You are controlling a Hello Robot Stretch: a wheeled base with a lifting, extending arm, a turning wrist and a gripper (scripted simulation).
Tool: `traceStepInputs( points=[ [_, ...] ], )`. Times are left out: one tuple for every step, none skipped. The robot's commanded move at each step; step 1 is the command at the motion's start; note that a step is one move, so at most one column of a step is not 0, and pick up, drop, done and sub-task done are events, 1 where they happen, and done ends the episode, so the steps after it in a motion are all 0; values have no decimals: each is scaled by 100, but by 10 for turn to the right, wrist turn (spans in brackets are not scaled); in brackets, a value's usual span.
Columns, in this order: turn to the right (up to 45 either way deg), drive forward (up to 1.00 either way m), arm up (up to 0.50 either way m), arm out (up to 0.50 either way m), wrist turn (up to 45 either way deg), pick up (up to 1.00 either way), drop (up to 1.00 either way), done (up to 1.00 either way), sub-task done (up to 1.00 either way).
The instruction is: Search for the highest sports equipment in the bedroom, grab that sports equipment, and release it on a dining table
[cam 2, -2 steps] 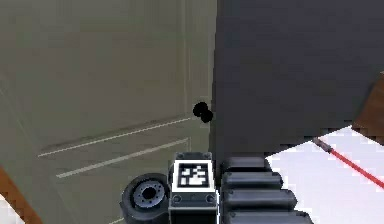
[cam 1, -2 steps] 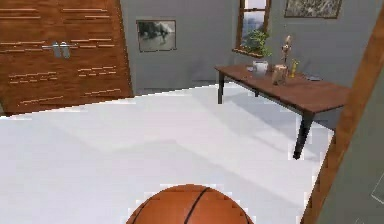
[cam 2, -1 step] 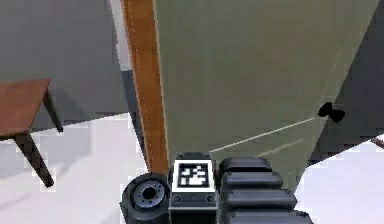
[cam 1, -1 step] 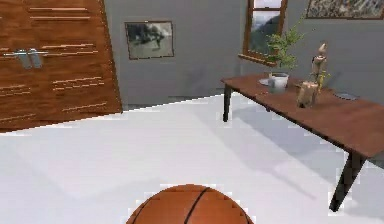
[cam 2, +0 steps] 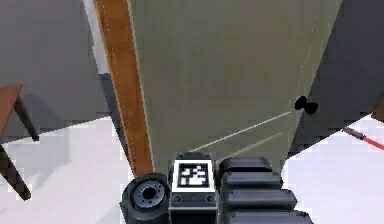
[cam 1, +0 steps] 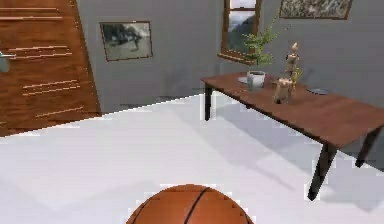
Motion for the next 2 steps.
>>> traceStepInputs(
  points=[
    [0,100,0,0,0,0,0,0,0],
    [0,65,0,0,0,0,0,0,0]
  ],
)
